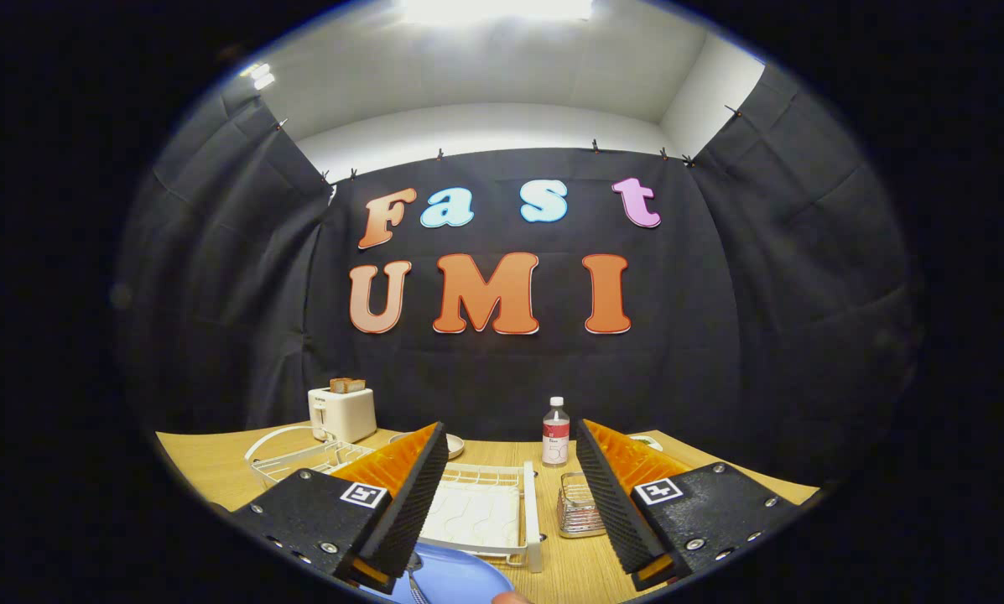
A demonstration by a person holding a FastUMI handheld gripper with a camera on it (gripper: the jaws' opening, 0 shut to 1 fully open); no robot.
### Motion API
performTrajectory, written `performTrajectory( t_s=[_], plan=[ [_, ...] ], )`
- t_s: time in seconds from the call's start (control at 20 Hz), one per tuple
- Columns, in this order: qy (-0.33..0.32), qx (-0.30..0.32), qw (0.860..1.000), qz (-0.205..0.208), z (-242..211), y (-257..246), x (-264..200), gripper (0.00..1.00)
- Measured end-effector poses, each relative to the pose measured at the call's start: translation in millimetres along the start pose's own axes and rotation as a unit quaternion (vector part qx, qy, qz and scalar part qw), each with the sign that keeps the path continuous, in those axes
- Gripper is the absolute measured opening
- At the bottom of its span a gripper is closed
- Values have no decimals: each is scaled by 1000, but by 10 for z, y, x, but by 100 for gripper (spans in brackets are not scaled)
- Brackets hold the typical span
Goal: Take the plate from the dish rack, then take the spoon from the basket and place it into the plate.
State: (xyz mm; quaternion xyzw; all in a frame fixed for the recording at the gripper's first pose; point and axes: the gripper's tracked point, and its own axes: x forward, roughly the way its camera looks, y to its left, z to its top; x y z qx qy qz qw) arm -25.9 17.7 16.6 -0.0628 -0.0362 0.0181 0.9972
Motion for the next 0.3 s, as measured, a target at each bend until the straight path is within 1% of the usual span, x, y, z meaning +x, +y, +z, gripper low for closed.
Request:
performTrajectory(
  t_s=[0.3],
  plan=[
    [-10,-8,1000,1,28,43,28,91]
  ],
)
